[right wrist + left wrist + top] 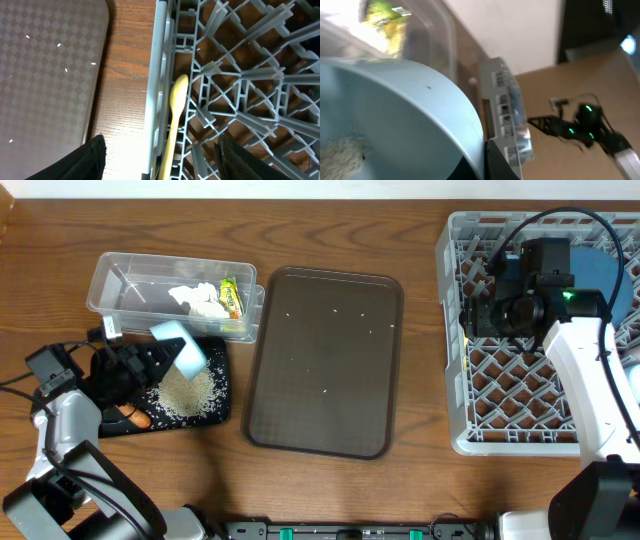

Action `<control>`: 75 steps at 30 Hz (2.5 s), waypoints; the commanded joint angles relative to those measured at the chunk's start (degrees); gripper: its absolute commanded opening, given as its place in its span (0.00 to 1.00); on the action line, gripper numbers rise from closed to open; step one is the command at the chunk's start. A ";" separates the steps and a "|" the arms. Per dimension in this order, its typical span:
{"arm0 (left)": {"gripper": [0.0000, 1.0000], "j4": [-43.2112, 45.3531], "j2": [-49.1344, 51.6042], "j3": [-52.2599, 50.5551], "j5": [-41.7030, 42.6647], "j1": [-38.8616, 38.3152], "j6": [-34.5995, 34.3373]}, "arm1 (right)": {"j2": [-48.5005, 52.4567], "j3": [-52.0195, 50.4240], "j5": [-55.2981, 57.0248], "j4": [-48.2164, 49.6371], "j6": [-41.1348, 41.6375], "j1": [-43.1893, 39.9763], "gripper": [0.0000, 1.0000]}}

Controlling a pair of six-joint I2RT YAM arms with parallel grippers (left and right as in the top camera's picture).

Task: Sort waste into correct bins and load items into the dishwasher rack
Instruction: 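Tip the bowl with the left gripper to pour rice onto the black tray, then shake the tilted bowl over the black tray to empty remaining rice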

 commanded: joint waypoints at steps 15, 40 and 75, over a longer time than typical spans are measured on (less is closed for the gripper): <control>0.06 3.30 -0.11 -0.15 9.01 1.03 -3.06 | -0.09 0.07 -0.44 0.52 0.59 0.04 0.69; 0.06 5.22 -4.24 0.26 -1.16 -9.22 -12.98 | -0.09 0.07 -0.44 0.68 0.59 0.04 0.69; 0.06 11.54 -9.01 5.77 -60.50 -51.60 -23.17 | -0.09 0.07 0.02 0.70 0.98 0.11 0.69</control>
